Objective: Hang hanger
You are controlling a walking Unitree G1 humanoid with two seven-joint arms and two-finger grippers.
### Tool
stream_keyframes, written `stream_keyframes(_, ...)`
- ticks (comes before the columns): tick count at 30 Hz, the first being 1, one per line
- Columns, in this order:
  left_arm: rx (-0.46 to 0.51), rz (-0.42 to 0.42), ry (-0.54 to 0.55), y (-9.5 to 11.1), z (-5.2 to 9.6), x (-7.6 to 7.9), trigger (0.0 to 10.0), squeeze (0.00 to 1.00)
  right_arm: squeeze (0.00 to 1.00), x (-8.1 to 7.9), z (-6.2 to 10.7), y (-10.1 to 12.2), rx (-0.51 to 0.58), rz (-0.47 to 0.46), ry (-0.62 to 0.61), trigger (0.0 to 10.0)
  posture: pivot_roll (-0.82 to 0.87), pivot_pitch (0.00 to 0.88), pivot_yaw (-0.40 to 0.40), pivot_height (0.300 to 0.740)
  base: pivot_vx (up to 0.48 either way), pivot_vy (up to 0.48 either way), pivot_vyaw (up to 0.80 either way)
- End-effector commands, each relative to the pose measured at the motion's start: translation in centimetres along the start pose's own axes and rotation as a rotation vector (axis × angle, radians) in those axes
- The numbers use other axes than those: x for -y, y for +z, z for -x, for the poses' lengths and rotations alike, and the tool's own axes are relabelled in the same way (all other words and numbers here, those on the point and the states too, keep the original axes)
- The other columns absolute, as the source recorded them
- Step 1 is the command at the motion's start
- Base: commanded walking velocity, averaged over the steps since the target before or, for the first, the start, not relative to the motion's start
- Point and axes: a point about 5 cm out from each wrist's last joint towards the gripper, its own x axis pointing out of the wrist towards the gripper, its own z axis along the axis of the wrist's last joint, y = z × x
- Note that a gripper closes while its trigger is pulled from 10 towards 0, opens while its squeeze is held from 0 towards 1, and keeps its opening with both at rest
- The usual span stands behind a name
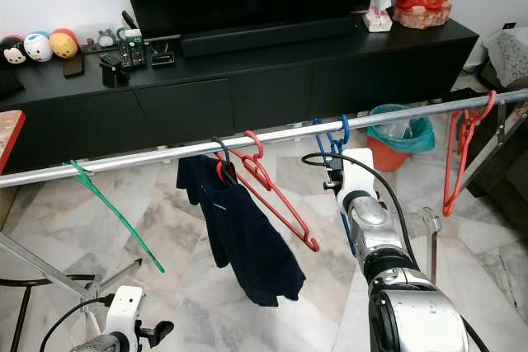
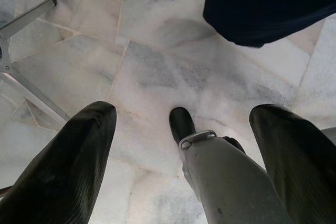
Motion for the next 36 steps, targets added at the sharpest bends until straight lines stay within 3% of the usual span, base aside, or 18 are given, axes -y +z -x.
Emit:
stream_keyframes(1,-0.013,-0.006,0.005,-0.2,0.1,-0.3,10.0,0.0,0.99,0.2,0.1,0.8,0.083,-0.019,-0.044,10.0,-0.01,0.028,0.055,0.74,0.0,0.0,0.0)
stream_keyframes(2,-0.014,-0.006,0.005,-0.2,0.1,-0.3,10.0,0.0,0.99,0.3,0.2,0.8,0.091,-0.023,-0.055,10.0,-0.01,0.028,0.055,0.74,0.0,0.0,0.0)
stream_keyframes(3,-0.014,-0.007,0.005,-0.2,0.1,-0.3,10.0,0.0,0.23,0.3,0.3,0.8,0.111,-0.038,-0.061,10.0,0.0,0.028,0.054,0.74,0.0,0.0,0.0)
stream_keyframes(4,-0.015,-0.006,0.001,-0.3,0.1,-0.3,10.0,0.0,0.23,0.3,0.6,0.7,0.153,-0.065,-0.069,10.0,0.0,0.027,0.055,0.74,0.0,0.0,0.0)
stream_keyframes(5,-0.013,-0.002,0.001,-0.3,0.1,-0.3,10.0,0.0,0.0,0.4,0.9,0.1,0.162,-0.069,-0.087,10.0,-0.01,0.029,0.055,0.74,0.0,0.0,0.0)
stream_keyframes(12,-0.001,0.026,0.016,-0.7,0.3,-0.5,10.0,0.0,0.0,0.0,3.8,-4.0,0.184,-0.058,-0.14,10.0,-0.01,0.026,0.048,0.74,0.0,0.0,0.0)
stream_keyframes(14,0.001,0.031,0.027,-0.8,0.4,-0.6,10.0,0.0,0.0,-0.3,4.9,-5.6,0.167,-0.054,-0.152,10.0,-0.01,0.026,0.048,0.74,0.0,0.0,0.0)
stream_keyframes(16,-0.007,0.021,0.033,-1.0,0.4,-0.7,10.0,0.0,0.0,-0.5,5.4,-6.6,0.145,-0.087,-0.165,10.0,-0.01,0.026,0.045,0.74,0.0,0.0,0.0)
stream_keyframes(23,-0.038,0.025,0.064,-2.4,0.9,-1.1,10.0,0.0,0.0,-1.8,7.2,-9.2,0.081,-0.067,-0.188,10.0,0.0,0.017,0.037,0.74,0.0,0.0,0.0)
stream_keyframes(29,-0.043,0.033,0.081,-3.0,1.2,-1.4,10.0,0.0,0.0,-1.6,9.0,-12.8,-0.075,-0.058,-0.218,10.0,0.01,0.011,0.029,0.74,0.0,0.0,0.0)
stream_keyframes(31,-0.055,0.026,0.082,-3.3,1.3,-1.5,10.0,0.0,0.0,-1.7,9.4,-14.6,-0.201,-0.066,-0.197,10.0,0.0,0.004,0.03,0.74,0.0,0.0,0.0)
stream_keyframes(32,-0.055,0.026,0.082,-3.3,1.3,-1.5,10.0,0.0,0.0,-1.7,9.4,-14.6,-0.201,-0.066,-0.197,10.0,0.0,0.004,0.03,0.74,0.0,0.0,0.0)
stream_keyframes(34,-0.064,0.022,0.082,-3.4,1.3,-1.5,10.0,0.0,0.0,-1.3,10.2,-16.8,-0.36,-0.077,-0.195,10.0,0.0,0.004,0.03,0.74,0.0,0.0,0.0)
stream_keyframes(36,-0.07,0.018,0.083,-3.4,1.3,-1.5,10.0,0.0,0.0,-1.2,10.8,-18.0,-0.448,-0.097,-0.19,10.0,0.0,0.0,0.028,0.74,0.0,0.0,0.0)
